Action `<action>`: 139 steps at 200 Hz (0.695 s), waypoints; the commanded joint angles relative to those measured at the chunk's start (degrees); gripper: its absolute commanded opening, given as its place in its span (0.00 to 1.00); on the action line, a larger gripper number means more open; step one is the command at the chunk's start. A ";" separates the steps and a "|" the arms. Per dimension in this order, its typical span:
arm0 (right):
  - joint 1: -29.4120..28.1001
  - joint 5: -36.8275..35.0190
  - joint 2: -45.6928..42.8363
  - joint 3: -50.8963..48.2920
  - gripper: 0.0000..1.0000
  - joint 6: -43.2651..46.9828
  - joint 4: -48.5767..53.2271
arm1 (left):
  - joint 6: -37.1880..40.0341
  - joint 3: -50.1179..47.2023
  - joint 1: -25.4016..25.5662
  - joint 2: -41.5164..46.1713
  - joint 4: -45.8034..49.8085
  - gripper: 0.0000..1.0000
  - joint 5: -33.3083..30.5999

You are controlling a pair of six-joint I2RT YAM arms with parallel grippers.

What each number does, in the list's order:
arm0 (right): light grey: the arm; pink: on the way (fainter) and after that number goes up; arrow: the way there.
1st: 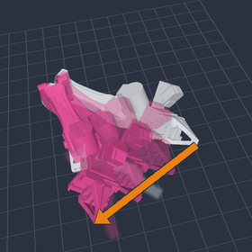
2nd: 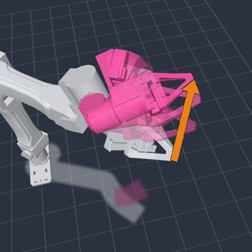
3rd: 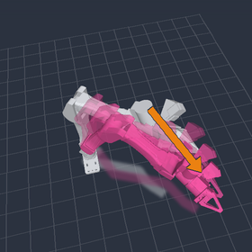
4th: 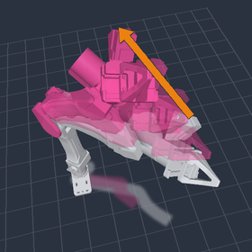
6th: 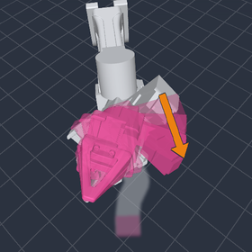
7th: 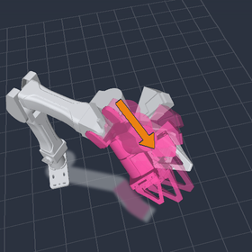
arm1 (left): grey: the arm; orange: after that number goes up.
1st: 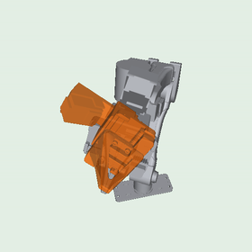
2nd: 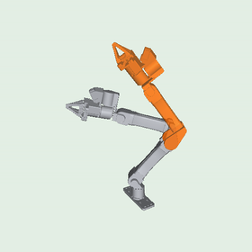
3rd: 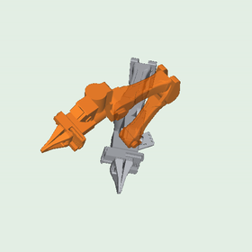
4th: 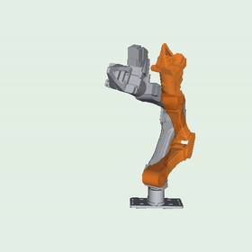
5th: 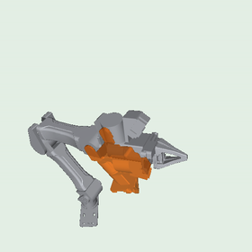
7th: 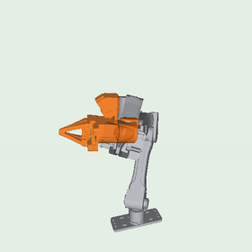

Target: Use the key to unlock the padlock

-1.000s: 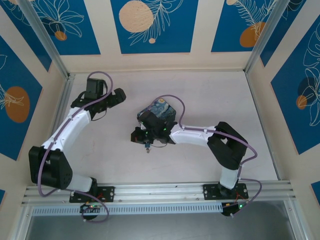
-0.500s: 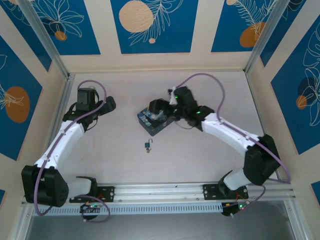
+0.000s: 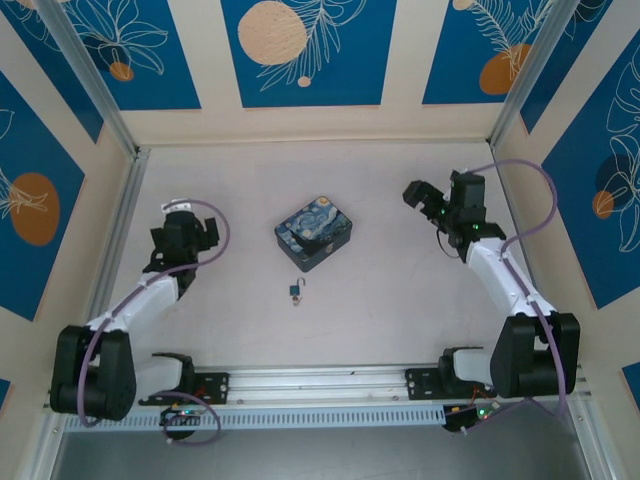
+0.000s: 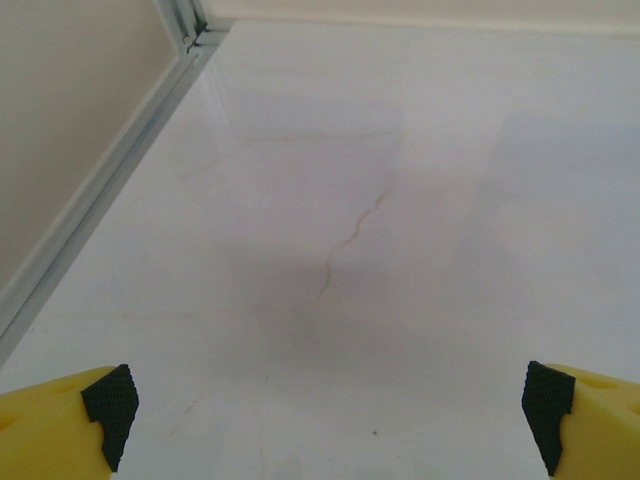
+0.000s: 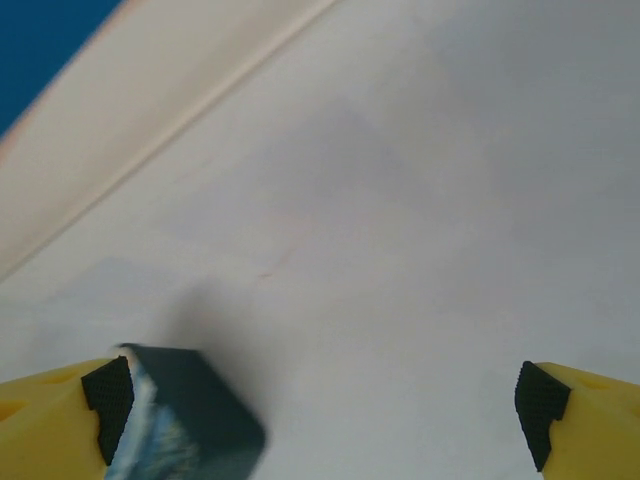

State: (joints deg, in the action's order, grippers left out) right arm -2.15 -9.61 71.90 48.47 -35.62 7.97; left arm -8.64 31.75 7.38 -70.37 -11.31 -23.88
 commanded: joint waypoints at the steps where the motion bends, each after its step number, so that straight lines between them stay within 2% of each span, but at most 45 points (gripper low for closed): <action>1: 0.53 -12.58 -1.19 -4.36 1.00 8.80 -10.59 | 4.69 -4.50 -0.72 -3.79 -14.66 1.00 -2.31; 30: 1.97 -16.39 0.12 -11.64 1.00 18.39 -19.71 | 6.93 -8.04 -0.70 -7.46 -23.95 1.00 0.08; 53: 2.33 -16.34 2.13 -18.16 1.00 20.58 -30.72 | 8.33 -9.91 -0.85 -9.29 -30.87 1.00 3.90; 91: 1.76 -7.10 10.79 -31.26 1.00 25.76 -63.04 | 11.15 -11.20 -0.79 -14.70 -38.70 1.00 12.53; 106: 0.72 -2.07 13.55 -30.34 0.99 29.09 -62.81 | 12.52 -11.12 -0.75 -18.47 -42.74 1.00 15.06; 115: 0.28 -0.21 16.86 -29.63 1.00 30.30 -66.78 | 11.87 -9.44 -1.02 -17.33 -37.03 1.00 15.62; 126: 0.43 0.07 14.88 -25.38 0.99 30.29 -54.79 | 11.66 -9.31 -1.56 -18.12 -38.29 1.00 16.36; 139: 2.67 4.78 15.82 -24.92 0.99 29.12 -55.44 | 10.78 -8.33 -3.08 -18.29 -36.43 1.00 19.20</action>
State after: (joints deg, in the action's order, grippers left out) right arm -1.43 -12.82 87.99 19.57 -9.23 -42.89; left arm 1.91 21.65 6.92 -88.33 -46.22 -10.48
